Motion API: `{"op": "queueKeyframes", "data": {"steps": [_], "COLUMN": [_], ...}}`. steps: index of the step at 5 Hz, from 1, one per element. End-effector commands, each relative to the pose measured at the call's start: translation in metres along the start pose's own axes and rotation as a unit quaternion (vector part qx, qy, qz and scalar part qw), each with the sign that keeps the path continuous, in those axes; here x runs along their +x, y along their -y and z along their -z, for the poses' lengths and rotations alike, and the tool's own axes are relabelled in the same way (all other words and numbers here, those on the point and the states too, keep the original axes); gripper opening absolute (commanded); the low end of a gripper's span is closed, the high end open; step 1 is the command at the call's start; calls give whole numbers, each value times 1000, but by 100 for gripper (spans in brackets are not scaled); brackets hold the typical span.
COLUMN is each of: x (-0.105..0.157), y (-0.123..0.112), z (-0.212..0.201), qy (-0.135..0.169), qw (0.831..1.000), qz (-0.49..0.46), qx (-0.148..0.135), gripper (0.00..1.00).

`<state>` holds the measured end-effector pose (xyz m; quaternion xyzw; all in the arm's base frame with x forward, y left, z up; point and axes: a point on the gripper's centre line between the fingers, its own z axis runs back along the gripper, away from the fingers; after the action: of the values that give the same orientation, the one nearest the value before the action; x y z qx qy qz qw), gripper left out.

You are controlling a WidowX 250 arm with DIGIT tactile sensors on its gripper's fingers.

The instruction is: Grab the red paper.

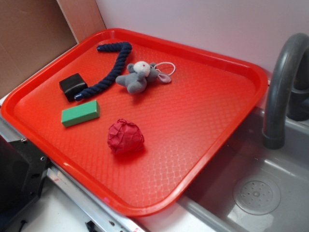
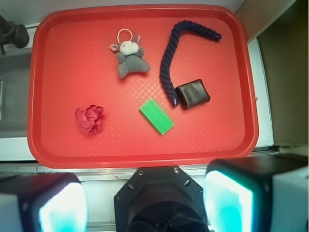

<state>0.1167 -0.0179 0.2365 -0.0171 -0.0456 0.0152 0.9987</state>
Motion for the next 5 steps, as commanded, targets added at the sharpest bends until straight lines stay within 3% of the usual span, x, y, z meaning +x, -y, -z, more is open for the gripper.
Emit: {"op": "queueKeyframes", "data": {"steps": [1,3,4,5], "x": [0,3,10,17], "y": [0,7,26,59], "z": [0,6,22,51], "qy": [0,49,56,45], "qw": [1000,993,972,948], "qz": [0,110,229,314], "qx": [0,4,-9,20], "gripper": [100,100,100,100]}}
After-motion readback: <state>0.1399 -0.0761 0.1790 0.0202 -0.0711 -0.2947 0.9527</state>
